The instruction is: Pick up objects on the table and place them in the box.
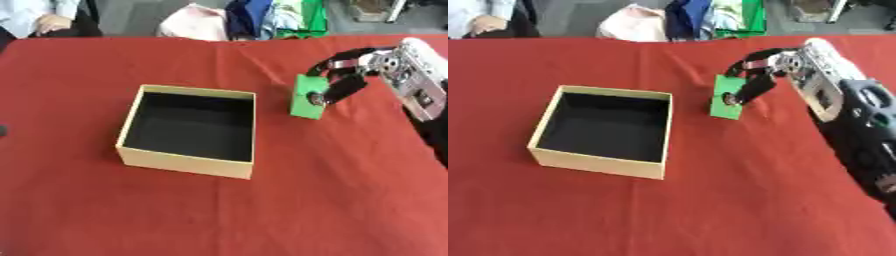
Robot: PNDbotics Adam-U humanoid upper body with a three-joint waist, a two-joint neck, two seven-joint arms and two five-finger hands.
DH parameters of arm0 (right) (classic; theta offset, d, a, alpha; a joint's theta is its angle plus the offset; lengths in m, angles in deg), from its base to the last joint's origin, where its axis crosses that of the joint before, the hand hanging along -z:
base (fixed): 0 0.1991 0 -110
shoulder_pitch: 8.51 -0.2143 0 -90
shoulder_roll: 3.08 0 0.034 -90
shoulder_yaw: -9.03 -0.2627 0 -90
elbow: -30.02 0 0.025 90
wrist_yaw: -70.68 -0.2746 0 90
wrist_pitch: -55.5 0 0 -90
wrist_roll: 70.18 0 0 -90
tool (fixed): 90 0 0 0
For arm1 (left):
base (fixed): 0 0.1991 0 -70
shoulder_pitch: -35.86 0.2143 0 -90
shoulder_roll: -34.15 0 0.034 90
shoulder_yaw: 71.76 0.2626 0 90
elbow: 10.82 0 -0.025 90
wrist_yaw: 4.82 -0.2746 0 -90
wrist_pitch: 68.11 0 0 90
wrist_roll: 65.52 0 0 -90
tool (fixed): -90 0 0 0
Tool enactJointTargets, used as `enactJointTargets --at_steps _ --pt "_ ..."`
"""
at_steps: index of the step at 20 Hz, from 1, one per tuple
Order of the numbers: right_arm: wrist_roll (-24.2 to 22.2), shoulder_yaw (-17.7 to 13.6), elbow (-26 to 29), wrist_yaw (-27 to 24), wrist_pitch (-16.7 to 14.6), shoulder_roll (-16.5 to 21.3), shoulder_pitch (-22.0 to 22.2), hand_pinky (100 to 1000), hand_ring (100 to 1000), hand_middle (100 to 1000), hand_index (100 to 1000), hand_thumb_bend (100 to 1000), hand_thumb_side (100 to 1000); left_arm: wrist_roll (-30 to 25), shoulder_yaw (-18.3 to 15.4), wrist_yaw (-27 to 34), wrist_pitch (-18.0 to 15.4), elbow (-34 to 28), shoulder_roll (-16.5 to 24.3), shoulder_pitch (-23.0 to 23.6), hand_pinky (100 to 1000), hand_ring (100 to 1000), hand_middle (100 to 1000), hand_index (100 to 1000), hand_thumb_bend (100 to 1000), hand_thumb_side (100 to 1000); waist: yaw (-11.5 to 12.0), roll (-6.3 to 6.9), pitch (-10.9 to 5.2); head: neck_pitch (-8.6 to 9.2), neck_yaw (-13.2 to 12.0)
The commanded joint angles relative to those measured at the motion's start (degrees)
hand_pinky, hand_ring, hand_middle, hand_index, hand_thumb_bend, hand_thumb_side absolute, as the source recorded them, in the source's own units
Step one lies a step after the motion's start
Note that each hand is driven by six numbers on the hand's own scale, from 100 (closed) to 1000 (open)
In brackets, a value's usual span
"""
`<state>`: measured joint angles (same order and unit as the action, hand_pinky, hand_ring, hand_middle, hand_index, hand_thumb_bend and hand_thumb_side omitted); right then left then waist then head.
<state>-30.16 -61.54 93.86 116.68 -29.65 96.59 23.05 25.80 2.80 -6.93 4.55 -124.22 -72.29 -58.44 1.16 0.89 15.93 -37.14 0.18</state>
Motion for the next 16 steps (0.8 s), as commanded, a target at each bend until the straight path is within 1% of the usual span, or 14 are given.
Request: enactJointTargets --at_steps 1,8,11,13,14,15,16 --pt "0.8 -0.2 0.5 1.0 0.0 1.0 -0.9 944 907 951 1000 145 602 -0.2 0.1 0.0 0.0 -1.2 0.4 -0.4 688 604 692 805 100 548 0.0 -0.41 -0.06 0.60 -0.1" --pt "2.0 -0.1 0.4 1.1 0.6 1.0 -0.7 944 908 934 1000 149 601 -0.5 0.1 -0.1 0.1 -1.2 0.3 -0.5 689 605 694 805 100 548 -0.2 -0.43 0.12 0.79 0.0" --pt "2.5 0.0 0.1 1.2 0.5 0.7 -0.6 940 902 906 1000 151 595 -0.6 0.1 -0.1 0.1 -1.2 0.3 -0.5 689 605 694 805 100 548 -0.1 -0.42 0.16 0.83 0.0" --pt "2.9 0.0 0.1 1.2 0.4 0.6 -0.6 936 893 867 1000 149 588 -0.7 0.1 -0.1 0.1 -1.2 0.2 -0.5 689 606 695 805 100 548 -0.1 -0.42 0.19 0.82 0.0" --pt "3.2 0.0 0.2 1.1 0.3 0.6 -0.6 932 883 820 1000 151 573 -0.7 0.1 -0.1 0.1 -1.2 0.2 -0.5 689 606 695 804 100 548 -0.1 -0.42 0.20 0.81 0.1" --pt "3.6 0.0 0.4 0.9 0.2 0.6 -0.5 932 883 820 1000 151 573 -0.7 0.1 -0.1 0.1 -1.2 0.2 -0.5 689 606 695 804 100 548 -0.1 -0.42 0.22 0.81 0.1" --pt "4.1 0.1 0.6 0.8 0.1 0.6 -0.5 929 865 740 1000 158 533 -0.8 0.1 -0.1 0.2 -1.2 0.2 -0.5 689 606 695 804 100 548 -0.1 -0.42 0.23 0.80 0.1"
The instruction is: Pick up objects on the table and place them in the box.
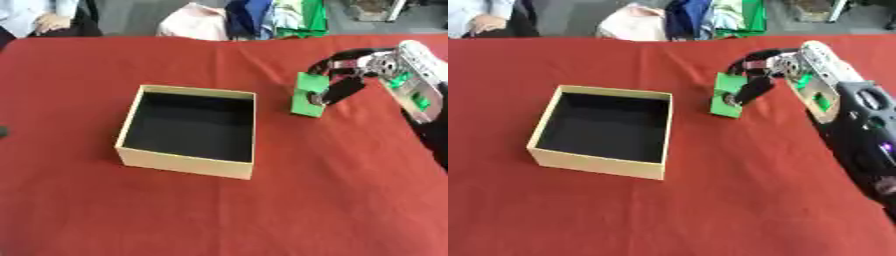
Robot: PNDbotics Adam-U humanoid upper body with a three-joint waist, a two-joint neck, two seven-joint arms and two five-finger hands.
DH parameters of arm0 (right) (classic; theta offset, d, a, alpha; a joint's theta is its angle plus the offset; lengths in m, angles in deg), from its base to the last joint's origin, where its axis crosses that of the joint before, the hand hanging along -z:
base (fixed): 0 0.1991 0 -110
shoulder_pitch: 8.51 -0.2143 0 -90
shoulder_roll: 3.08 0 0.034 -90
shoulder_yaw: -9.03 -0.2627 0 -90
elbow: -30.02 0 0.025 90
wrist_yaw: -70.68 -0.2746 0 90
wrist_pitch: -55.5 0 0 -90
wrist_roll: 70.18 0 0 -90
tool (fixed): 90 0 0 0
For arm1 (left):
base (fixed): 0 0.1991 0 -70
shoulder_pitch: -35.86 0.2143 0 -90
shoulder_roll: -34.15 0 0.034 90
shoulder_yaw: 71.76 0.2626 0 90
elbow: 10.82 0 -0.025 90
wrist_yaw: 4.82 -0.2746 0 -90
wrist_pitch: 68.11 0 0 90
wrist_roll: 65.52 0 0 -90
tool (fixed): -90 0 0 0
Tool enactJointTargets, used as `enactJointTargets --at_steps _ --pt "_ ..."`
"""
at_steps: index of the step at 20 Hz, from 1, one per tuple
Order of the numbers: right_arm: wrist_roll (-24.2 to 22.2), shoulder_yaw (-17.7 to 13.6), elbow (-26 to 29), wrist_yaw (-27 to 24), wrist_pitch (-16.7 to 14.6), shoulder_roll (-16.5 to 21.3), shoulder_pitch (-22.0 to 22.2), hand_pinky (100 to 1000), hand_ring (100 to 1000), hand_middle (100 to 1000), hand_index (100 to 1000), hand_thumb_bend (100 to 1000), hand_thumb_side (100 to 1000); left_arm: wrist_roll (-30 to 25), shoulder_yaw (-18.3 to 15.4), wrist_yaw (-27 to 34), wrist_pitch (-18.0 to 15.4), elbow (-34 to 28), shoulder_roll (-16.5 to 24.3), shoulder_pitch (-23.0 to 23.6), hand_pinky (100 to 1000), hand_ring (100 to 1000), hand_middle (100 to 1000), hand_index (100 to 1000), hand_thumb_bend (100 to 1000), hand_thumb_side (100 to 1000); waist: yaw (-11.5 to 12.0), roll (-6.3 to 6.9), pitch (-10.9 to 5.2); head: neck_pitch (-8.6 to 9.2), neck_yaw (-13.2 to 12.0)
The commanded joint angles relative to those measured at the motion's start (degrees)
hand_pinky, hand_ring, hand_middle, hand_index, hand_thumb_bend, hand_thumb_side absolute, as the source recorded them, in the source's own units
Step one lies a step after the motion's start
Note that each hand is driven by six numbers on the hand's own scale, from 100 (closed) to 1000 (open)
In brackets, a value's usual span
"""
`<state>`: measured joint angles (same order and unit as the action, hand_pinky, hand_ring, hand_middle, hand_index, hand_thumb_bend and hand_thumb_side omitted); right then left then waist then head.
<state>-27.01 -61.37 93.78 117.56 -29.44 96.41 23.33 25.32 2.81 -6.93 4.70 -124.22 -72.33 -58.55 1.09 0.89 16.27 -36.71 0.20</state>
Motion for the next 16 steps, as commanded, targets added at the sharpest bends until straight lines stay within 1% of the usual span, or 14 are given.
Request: enactJointTargets --at_steps 1,2,3,4,5,6,7,9,10,12,16 --pt "1.5 0.0 1.0 -0.3 -0.3 0.8 -0.7 926 856 702 1000 160 511 -0.3 0.1 -0.1 0.1 -1.2 0.2 -0.4 689 606 696 804 100 547 0.0 -0.42 -0.09 0.37 0.0" --pt "2.2 0.1 1.4 -0.4 -0.3 0.9 -0.6 921 845 663 1000 171 454 -0.3 0.1 -0.1 0.1 -1.2 0.2 -0.4 689 606 696 803 100 547 0.0 -0.42 -0.08 0.38 0.0" --pt "2.9 0.2 1.8 -0.6 -0.3 0.9 -0.6 919 841 652 1000 174 430 -0.4 0.1 -0.1 0.1 -1.2 0.2 -0.4 689 606 696 803 100 547 0.0 -0.42 -0.08 0.38 0.0" --pt "3.6 0.3 2.1 -0.7 -0.2 0.9 -0.6 914 836 634 1000 167 381 -0.4 0.2 -0.1 0.1 -1.2 0.2 -0.4 689 607 696 803 100 547 0.0 -0.42 -0.08 0.39 0.1" --pt "4.1 0.5 2.2 -0.8 0.0 0.9 -0.5 908 828 623 1000 168 347 -0.5 0.2 -0.1 0.1 -1.2 0.2 -0.4 690 607 696 803 100 547 0.0 -0.42 -0.08 0.40 0.1" --pt "4.5 0.6 2.3 -0.8 0.4 0.9 -0.6 900 818 613 1000 167 276 -0.6 0.2 -0.1 0.1 -1.2 0.2 -0.4 690 607 697 803 100 546 0.0 -0.43 -0.09 0.42 0.1" --pt "5.0 0.6 2.3 -0.7 0.8 0.9 -0.6 895 813 609 1000 166 242 -0.7 0.2 -0.2 0.1 -1.2 0.2 -0.4 690 607 697 803 100 546 0.1 -0.44 -0.09 0.45 0.1" --pt "5.9 0.6 2.3 -0.7 1.6 0.8 -0.5 888 806 603 1000 146 172 -0.9 0.2 -0.2 0.2 -1.2 0.2 -0.4 690 607 697 802 100 546 0.1 -0.46 -0.09 0.47 0.1" --pt "6.2 0.6 2.3 -0.8 1.9 0.8 -0.5 884 800 596 1000 132 111 -1.0 0.2 -0.2 0.2 -1.2 0.1 -0.4 690 608 697 802 100 545 0.2 -0.46 -0.09 0.46 0.1" --pt "6.9 0.6 2.2 -1.0 2.6 0.8 -0.4 875 790 580 1000 100 100 -1.1 0.2 -0.3 0.2 -1.2 0.1 -0.4 690 608 697 802 100 545 0.2 -0.46 -0.08 0.42 0.1" --pt "8.0 0.5 2.2 -1.5 3.7 0.8 -0.4 863 774 553 988 100 100 -1.4 0.2 -0.3 0.3 -1.2 0.1 -0.3 690 608 696 801 100 545 0.1 -0.46 -0.08 0.37 0.1"
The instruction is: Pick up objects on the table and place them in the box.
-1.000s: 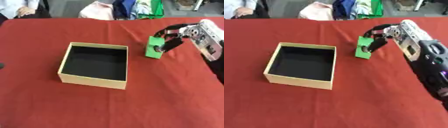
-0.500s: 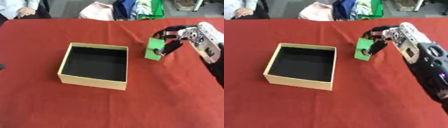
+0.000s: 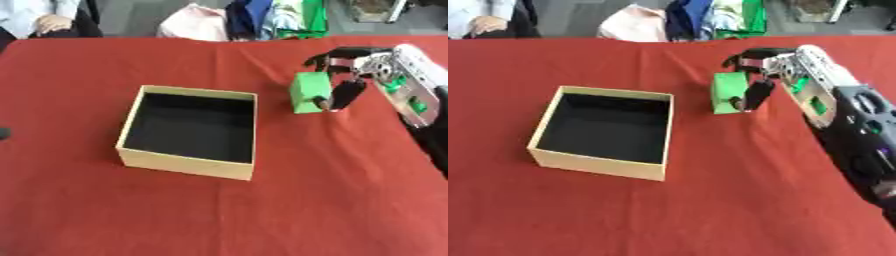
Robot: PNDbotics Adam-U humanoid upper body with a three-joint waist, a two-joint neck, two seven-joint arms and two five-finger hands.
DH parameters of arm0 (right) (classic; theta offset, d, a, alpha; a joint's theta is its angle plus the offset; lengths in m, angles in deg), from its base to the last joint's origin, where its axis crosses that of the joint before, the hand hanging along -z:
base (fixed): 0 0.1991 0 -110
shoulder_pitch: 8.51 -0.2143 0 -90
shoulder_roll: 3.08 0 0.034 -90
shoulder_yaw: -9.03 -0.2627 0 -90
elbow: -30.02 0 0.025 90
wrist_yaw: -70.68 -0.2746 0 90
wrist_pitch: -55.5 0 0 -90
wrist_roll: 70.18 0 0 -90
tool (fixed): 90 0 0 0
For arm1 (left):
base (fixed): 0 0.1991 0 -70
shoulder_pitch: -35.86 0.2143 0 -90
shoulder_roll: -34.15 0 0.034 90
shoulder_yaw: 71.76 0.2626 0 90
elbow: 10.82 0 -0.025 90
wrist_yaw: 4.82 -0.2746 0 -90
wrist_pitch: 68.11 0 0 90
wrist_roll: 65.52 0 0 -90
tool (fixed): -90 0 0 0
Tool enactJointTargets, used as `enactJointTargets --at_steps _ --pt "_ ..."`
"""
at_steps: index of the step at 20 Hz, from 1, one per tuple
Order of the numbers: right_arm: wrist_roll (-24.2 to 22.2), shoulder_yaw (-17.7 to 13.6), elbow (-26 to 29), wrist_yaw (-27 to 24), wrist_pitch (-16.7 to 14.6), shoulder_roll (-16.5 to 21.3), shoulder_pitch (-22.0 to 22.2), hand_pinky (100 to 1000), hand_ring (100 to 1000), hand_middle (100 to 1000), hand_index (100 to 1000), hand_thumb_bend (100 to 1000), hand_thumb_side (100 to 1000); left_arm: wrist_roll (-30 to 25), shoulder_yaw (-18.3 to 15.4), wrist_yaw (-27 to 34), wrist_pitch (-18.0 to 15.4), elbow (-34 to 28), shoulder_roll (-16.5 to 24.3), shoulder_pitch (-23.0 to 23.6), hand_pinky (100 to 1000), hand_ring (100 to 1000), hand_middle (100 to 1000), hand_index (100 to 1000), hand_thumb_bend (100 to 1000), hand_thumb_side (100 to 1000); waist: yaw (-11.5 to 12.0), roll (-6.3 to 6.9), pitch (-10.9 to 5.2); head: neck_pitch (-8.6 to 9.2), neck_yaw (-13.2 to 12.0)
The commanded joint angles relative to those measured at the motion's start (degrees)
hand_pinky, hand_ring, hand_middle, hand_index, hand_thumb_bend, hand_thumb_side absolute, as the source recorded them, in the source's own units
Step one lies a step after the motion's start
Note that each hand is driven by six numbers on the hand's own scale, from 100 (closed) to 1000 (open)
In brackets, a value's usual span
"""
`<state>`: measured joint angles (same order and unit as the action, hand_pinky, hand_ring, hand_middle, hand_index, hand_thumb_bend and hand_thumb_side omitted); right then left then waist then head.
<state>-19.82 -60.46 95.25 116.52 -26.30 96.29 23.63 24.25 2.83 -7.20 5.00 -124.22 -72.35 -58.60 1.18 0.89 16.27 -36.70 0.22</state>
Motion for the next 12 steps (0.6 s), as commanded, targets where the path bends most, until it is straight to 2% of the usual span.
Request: enactJointTargets --at_steps 1,12 --pt "1.2 -0.6 0.9 -0.5 0.9 0.9 -0.8 862 772 550 986 100 100 -0.4 0.2 0.0 0.0 -1.2 0.1 -0.3 690 608 696 801 100 545 0.0 -0.47 -0.10 0.33 0.0" --pt "3.1 -2.0 4.8 -0.6 3.7 1.4 -2.2 842 743 501 945 100 100 -0.8 0.2 0.1 0.2 -1.2 0.3 -0.3 691 609 698 800 100 546 -0.1 -0.62 -0.34 0.31 -0.1"
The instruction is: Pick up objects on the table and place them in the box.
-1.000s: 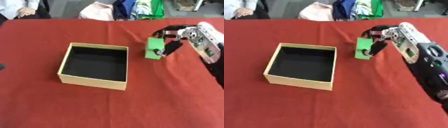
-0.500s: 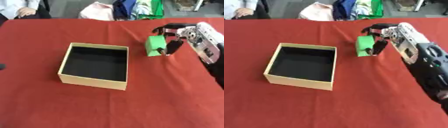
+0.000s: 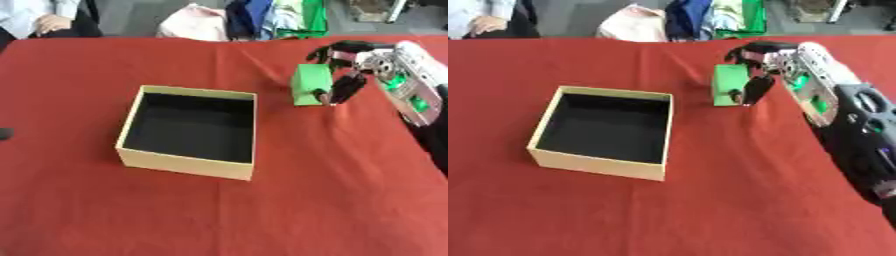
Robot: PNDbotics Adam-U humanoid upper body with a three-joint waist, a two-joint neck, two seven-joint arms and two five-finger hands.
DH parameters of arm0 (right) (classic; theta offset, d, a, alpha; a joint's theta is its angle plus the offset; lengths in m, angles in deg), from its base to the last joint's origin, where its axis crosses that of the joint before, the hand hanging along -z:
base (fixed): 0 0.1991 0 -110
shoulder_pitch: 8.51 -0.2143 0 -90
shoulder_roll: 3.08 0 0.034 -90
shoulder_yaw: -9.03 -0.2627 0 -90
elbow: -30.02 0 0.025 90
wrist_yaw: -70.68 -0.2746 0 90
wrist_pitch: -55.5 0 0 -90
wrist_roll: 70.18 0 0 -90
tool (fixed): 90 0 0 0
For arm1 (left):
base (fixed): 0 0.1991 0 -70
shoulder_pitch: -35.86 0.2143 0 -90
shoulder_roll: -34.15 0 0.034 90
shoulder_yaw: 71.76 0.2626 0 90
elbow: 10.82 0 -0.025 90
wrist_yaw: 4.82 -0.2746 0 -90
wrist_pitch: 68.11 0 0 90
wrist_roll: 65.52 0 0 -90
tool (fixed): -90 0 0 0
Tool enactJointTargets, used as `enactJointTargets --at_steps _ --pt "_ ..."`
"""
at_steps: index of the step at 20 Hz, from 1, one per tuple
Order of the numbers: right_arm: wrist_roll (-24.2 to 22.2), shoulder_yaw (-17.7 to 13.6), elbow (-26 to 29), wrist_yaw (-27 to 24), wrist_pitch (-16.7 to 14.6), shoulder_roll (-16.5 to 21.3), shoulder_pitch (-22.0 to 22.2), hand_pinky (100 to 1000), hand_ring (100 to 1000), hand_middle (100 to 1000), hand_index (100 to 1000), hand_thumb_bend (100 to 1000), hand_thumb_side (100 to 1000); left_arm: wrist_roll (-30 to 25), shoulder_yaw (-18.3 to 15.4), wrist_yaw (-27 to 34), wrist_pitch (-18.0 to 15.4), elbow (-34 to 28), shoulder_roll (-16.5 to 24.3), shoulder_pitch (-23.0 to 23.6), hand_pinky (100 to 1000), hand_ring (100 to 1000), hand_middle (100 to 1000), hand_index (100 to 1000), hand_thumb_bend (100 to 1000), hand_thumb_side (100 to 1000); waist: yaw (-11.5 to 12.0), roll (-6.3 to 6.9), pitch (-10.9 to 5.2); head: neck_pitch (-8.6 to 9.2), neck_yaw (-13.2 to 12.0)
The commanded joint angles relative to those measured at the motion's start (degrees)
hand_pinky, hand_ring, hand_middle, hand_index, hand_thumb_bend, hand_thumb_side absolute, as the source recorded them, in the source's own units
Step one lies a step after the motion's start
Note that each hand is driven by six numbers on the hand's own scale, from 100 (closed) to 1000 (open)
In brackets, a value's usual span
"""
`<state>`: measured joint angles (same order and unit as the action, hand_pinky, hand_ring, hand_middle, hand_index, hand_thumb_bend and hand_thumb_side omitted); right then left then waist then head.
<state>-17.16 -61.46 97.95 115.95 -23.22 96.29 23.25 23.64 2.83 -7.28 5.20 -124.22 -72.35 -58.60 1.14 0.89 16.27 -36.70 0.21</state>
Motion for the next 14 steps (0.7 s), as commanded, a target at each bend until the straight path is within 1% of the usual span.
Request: enactJointTargets --at_steps 1,8,14 --pt "0.5 -1.2 2.5 0.0 0.7 1.4 -2.0 842 742 500 944 100 100 -0.3 0.2 0.2 0.0 -1.2 0.3 -0.3 691 609 698 800 100 546 0.0 -0.62 -0.37 0.30 -0.1" --pt "0.2 -1.8 6.1 -0.1 1.5 0.9 -4.0 841 739 499 943 100 100 -0.4 0.2 0.4 0.0 -1.2 0.5 -0.4 691 610 698 798 100 546 0.0 -0.70 -0.53 0.20 -0.1" --pt "-1.9 -0.7 8.8 0.0 1.2 -1.4 -6.8 843 738 500 945 100 100 -0.4 0.3 0.8 -0.1 -1.2 0.8 -0.5 691 611 698 798 100 546 0.4 -0.81 -0.92 0.13 0.4"
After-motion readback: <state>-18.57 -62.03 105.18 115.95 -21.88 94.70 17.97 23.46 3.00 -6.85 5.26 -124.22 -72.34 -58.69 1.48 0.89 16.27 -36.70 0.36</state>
